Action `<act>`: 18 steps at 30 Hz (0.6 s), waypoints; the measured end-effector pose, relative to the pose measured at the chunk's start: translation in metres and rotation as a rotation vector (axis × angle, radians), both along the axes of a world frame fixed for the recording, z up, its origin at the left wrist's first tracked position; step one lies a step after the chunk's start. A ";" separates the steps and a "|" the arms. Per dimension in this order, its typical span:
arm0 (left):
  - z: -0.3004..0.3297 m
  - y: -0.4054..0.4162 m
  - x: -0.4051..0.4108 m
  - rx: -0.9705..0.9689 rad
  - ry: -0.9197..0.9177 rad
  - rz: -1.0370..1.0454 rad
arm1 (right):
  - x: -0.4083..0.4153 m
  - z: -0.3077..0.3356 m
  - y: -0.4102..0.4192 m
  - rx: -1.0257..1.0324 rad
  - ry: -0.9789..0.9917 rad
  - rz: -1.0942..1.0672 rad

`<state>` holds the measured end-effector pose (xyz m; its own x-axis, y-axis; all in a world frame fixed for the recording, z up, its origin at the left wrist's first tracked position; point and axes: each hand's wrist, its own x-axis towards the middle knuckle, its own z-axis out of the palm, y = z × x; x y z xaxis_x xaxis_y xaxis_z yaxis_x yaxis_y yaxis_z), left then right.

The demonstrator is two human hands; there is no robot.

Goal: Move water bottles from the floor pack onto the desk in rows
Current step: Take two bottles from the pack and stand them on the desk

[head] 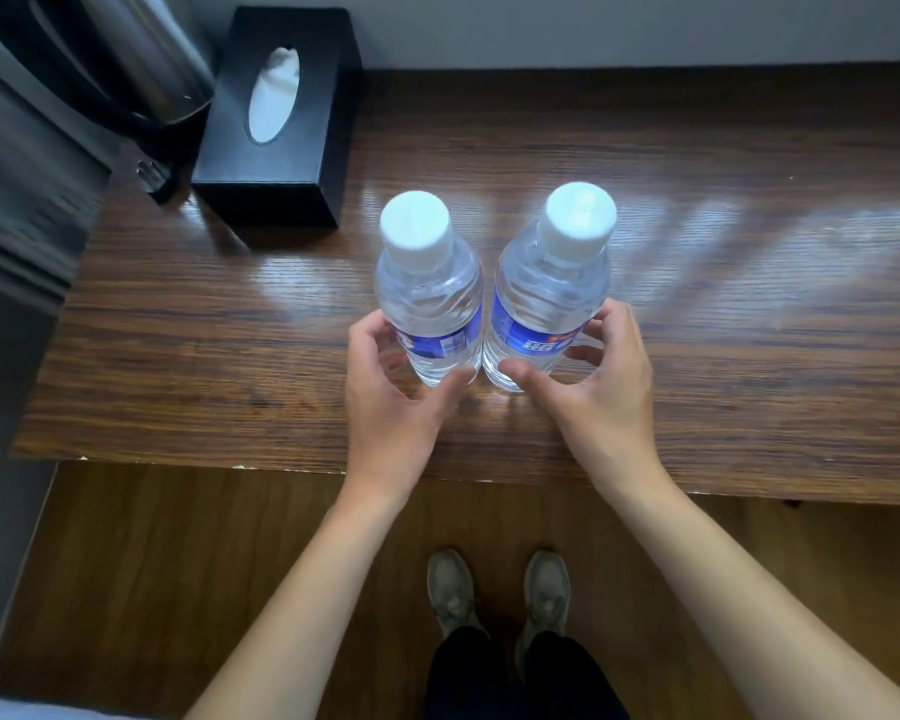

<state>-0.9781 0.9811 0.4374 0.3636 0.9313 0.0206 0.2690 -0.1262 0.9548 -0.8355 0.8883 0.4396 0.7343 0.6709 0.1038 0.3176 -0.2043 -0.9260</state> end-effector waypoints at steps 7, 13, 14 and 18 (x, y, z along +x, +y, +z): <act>-0.005 -0.004 0.002 0.053 0.025 -0.029 | 0.000 -0.004 -0.001 0.003 -0.015 -0.003; -0.009 -0.007 -0.005 0.011 -0.076 -0.122 | -0.001 -0.004 -0.001 0.019 -0.041 0.023; -0.010 -0.007 -0.005 0.007 -0.069 -0.101 | 0.000 -0.004 -0.002 0.023 -0.041 0.026; -0.011 -0.007 -0.004 0.015 -0.038 -0.006 | -0.001 -0.002 -0.002 0.024 -0.035 0.028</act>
